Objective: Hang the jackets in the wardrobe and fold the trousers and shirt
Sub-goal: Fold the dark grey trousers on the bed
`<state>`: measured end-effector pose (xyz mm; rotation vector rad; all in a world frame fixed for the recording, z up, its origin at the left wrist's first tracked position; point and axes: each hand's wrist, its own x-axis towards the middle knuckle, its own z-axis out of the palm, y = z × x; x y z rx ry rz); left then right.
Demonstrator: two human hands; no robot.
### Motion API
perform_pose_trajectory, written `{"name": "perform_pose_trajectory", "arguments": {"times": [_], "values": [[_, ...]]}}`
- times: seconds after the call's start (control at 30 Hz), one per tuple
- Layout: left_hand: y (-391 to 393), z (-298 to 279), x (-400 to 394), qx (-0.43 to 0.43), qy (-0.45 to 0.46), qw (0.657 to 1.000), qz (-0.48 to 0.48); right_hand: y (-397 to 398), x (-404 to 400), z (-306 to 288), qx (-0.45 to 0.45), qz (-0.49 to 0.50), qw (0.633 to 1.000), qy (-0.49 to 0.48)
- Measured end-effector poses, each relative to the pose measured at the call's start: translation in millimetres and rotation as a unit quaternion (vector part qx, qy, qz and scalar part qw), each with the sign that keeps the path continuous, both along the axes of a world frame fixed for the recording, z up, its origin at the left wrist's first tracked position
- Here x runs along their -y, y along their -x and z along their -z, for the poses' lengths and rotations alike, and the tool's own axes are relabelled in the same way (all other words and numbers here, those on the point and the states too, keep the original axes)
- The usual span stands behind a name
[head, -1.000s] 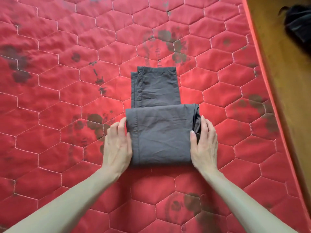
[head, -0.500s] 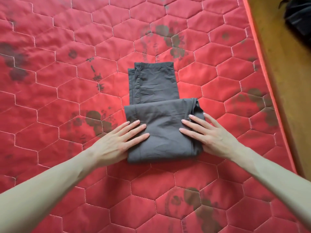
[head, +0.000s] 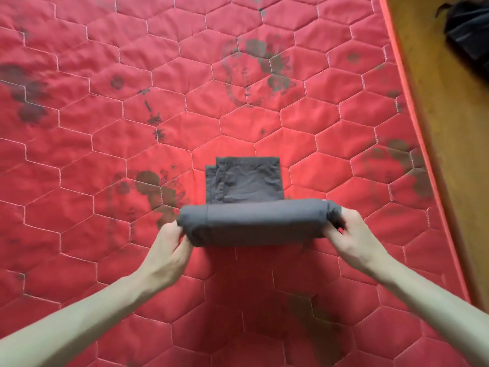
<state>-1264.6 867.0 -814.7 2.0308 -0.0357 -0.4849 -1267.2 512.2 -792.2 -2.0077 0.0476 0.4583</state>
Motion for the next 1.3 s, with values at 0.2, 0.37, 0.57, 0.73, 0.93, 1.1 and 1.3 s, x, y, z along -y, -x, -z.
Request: {"name": "perform_pose_trajectory", "arguments": {"times": [0.2, 0.37, 0.57, 0.73, 0.93, 1.1, 1.3], "values": [[-24.4, 10.5, 37.1, -0.109, 0.072, 0.963, -0.235, -21.6, -43.3, 21.0, -0.031, 0.227, 0.970, -0.082], [-48.4, 34.1, 48.4, -0.138, -0.087, 0.968, -0.192, -45.3, -52.5, 52.0, -0.057, 0.252, 0.964, 0.064], [-56.6, 31.3, 54.2, -0.178, -0.170, 0.954, -0.169, -38.3, -65.0, 52.0, -0.060, 0.325, 0.934, 0.136], [-63.0, 34.6, 47.9, -0.222, -0.082, 0.949, -0.210, -35.0, -82.2, 53.5, -0.128, 0.295, 0.943, 0.089], [-59.9, 42.5, 36.7, -0.266, 0.081, 0.931, -0.237, -46.8, -77.1, 61.6, -0.163, 0.284, 0.939, -0.108], [-51.2, 36.0, 30.4, -0.277, 0.138, 0.922, -0.234, -40.7, -74.9, 55.1, -0.120, 0.241, 0.951, -0.153], [-52.6, -34.7, 18.6, -0.266, 0.213, 0.922, -0.186, -33.5, -72.9, -16.2, -0.078, 0.225, 0.954, -0.180]]}}
